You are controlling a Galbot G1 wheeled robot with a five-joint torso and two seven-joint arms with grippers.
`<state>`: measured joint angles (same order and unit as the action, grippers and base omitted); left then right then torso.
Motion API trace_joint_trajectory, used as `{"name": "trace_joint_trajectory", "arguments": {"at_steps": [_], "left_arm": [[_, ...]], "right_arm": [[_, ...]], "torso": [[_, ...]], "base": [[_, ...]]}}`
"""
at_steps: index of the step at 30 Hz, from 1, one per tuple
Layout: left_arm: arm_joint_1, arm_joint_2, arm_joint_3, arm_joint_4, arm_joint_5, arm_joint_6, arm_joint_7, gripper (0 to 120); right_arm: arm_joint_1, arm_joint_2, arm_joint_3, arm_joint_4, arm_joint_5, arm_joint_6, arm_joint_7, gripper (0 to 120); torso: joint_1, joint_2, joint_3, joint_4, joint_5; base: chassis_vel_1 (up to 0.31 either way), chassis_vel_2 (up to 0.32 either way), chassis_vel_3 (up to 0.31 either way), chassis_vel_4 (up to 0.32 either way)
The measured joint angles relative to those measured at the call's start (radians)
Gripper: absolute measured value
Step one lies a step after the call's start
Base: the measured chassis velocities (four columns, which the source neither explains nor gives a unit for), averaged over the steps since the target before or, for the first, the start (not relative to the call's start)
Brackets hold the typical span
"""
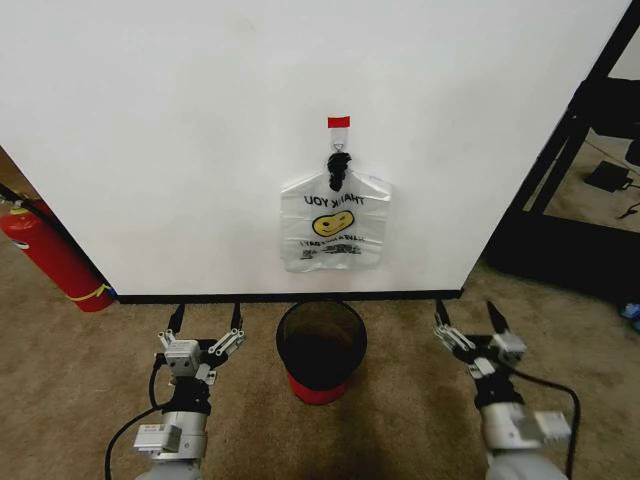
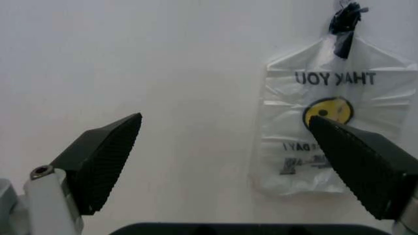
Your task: Pick up the garbage bag from the wall and place it over the trash bin.
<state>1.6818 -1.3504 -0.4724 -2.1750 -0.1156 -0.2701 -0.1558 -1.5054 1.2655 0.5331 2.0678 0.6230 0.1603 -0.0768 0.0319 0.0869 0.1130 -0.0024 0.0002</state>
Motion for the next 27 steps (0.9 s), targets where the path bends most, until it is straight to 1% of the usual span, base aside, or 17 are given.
{"name": "trace_joint_trajectory", "arguments": {"at_steps": [1,2,3,4,5,6,8,9,10,11,12,15,17,18,20,25,27], "left_arm": [[-0.008,0.007,0.009,0.005,0.0,0.002,0.0,100],[-0.008,0.007,0.009,0.005,0.0,0.002,0.0,100],[-0.013,0.012,0.017,0.01,0.0,0.004,0.0,100],[-0.021,0.022,0.03,0.018,-0.001,0.007,0.0,100],[-0.023,0.026,0.036,0.022,-0.001,0.008,0.0,100],[-0.02,0.032,0.044,0.027,0.001,0.008,0.002,100],[-0.008,0.034,0.046,0.027,0.01,0.006,0.002,100],[0.0,0.033,0.045,0.022,0.016,0.005,0.002,100],[0.005,0.032,0.041,0.016,0.02,0.004,0.002,100],[0.005,0.032,0.041,0.016,0.02,0.004,0.002,100],[0.007,0.03,0.037,0.012,0.022,0.004,0.001,100],[0.007,0.022,0.02,0.002,0.025,0.006,0.001,100],[0.009,0.018,0.011,0.0,0.025,0.008,0.0,100],[0.009,0.018,0.011,0.0,0.025,0.008,0.0,100],[0.016,0.018,0.003,0.0,0.026,0.008,-0.001,100],[0.023,0.013,-0.009,0.005,0.03,0.005,-0.002,100],[0.023,0.011,-0.009,0.005,0.03,0.005,-0.002,100]], "right_arm": [[0.038,-0.02,-0.01,-0.015,0.077,-0.026,-0.021,100],[0.038,-0.02,-0.01,-0.015,0.077,-0.026,-0.021,100],[0.067,-0.032,-0.015,-0.027,0.128,-0.044,-0.036,100],[0.113,-0.045,-0.022,-0.049,0.199,-0.068,-0.059,100],[0.142,-0.051,-0.027,-0.065,0.234,-0.081,-0.072,100],[0.203,-0.059,-0.044,-0.097,0.289,-0.103,-0.096,100],[0.306,-0.067,-0.085,-0.148,0.362,-0.135,-0.123,100],[0.36,-0.068,-0.114,-0.175,0.394,-0.151,-0.131,100],[0.41,-0.068,-0.142,-0.203,0.418,-0.166,-0.137,100],[0.41,-0.068,-0.142,-0.203,0.418,-0.166,-0.137,100],[0.447,-0.067,-0.167,-0.226,0.433,-0.176,-0.141,100],[0.583,-0.054,-0.268,-0.346,0.439,-0.195,-0.165,100],[0.659,-0.039,-0.312,-0.421,0.437,-0.196,-0.184,100],[0.659,-0.039,-0.312,-0.421,0.437,-0.196,-0.184,100],[0.734,-0.011,-0.342,-0.504,0.454,-0.205,-0.224,100],[0.846,0.058,-0.365,-0.664,0.494,-0.215,-0.299,100],[0.856,0.065,-0.365,-0.68,0.497,-0.216,-0.31,100]], "torso": [[0.0,0.0,0.0,-0.0003,-0.0003],[0.0,0.0,0.0,-0.0003,-0.0003],[0.0,0.0,0.0,-0.0005,-0.0002],[0.0,0.0,0.0,-0.0007,-0.0002],[0.0,0.0,0.0,-0.001,-0.0003],[0.0,0.0,0.0,-0.0016,-0.0003],[0.0,0.0,0.0,-0.0005,0.0],[0.0,0.0,0.0,-0.0001,-0.0004],[0.0,0.0,0.0,-0.0001,-0.0004],[0.0,0.0,0.0,-0.0001,-0.0004],[0.0,0.0,0.0,-0.0001,-0.0003],[0.0,0.0,0.0,-0.0008,-0.0001],[0.0,0.0,0.0,-0.0007,-0.0003],[0.0,0.0,0.0,-0.0007,-0.0003],[0.0,0.0,0.0,-0.0005,-0.0005],[0.0,0.0,0.0,-0.0006,-0.0003],[0.0,0.0,0.0,-0.0006,-0.0003]], "base": [[0.0,0.0,0.0,0.0],[0.0,0.0,0.0,0.0],[0.0,0.0,0.0,0.0],[0.0,0.0,0.0,0.0],[0.0,0.0,0.0,0.0],[0.0,0.0,0.0,0.0],[0.0,0.0,0.0,0.0],[0.0,0.0,0.0,0.0],[0.0,0.0,0.0,0.0],[0.0,0.0,0.0,0.0],[0.0,0.0,0.0,0.0],[0.0,0.0,0.0,0.0],[0.0,0.0,0.0,0.0],[0.0,0.0,0.0,0.0],[0.0,0.0,0.0,0.0],[0.0,0.0,0.0,0.0],[0.0,0.0,0.0,0.0]]}}
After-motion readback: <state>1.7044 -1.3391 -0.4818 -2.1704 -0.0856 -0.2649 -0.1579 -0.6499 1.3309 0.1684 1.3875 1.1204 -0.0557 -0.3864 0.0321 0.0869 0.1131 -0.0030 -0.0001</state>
